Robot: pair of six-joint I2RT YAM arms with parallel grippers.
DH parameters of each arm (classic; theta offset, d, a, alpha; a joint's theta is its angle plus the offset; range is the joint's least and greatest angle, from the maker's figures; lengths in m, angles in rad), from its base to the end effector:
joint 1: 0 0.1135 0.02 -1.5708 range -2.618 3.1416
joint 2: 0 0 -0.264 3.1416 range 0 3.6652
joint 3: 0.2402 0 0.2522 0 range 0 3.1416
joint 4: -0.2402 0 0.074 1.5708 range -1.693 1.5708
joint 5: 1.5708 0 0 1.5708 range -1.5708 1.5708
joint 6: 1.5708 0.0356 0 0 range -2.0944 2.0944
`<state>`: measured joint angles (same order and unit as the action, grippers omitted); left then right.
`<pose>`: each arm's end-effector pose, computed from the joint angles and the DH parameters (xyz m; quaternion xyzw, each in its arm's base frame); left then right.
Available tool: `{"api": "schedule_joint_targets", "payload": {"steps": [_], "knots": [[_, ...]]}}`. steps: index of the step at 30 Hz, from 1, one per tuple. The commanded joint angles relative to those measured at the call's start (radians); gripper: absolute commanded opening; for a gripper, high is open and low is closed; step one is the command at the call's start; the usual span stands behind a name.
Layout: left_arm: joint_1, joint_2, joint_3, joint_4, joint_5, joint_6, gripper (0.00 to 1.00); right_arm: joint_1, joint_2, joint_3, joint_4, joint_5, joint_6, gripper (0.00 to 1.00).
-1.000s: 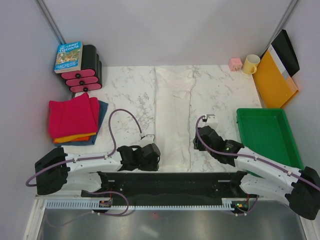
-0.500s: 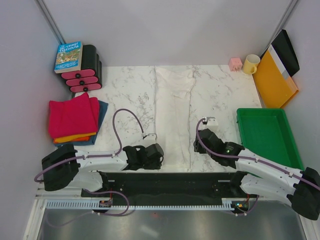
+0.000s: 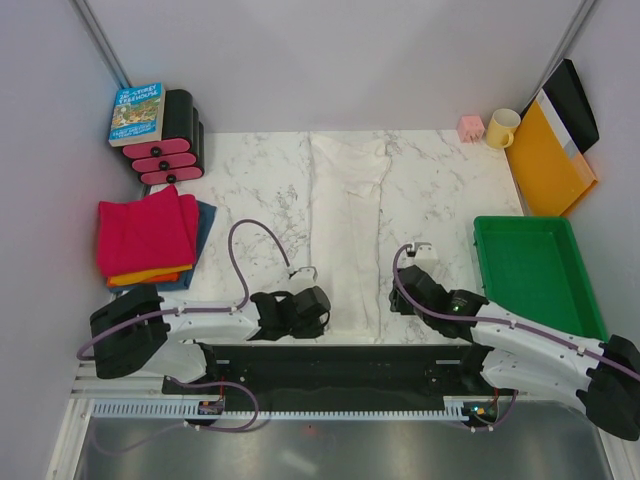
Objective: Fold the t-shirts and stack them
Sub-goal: Grab the bottom of the folded rectangular tshirt with both arms
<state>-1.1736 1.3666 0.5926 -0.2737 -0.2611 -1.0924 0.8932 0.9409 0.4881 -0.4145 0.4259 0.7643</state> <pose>0.1004 -0.2157 0.1498 0.0052 0.9583 -0.1789 0.2226 0.1242 0.1309 0.1925 0.0136 0.9204 0.1141 0.3738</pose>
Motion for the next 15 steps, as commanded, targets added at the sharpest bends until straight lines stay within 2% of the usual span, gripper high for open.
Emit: {"api": "schedule_joint_targets", "payload": {"steps": [1,5,10,15], "knots": [[-0.008,-0.004,-0.059,-0.116,0.033,-0.035,0.11,0.012,-0.028,-0.019,0.002,0.008,0.049,0.42],[-0.009,-0.034,-0.076,-0.131,0.034,-0.029,0.02,0.039,-0.03,-0.036,0.046,-0.047,0.082,0.43],[-0.009,-0.037,-0.082,-0.133,0.034,-0.018,0.02,0.131,0.021,-0.06,0.118,-0.062,0.185,0.46],[-0.009,-0.029,-0.065,-0.133,0.042,0.006,0.02,0.242,0.102,-0.022,0.163,-0.01,0.248,0.47]]}}
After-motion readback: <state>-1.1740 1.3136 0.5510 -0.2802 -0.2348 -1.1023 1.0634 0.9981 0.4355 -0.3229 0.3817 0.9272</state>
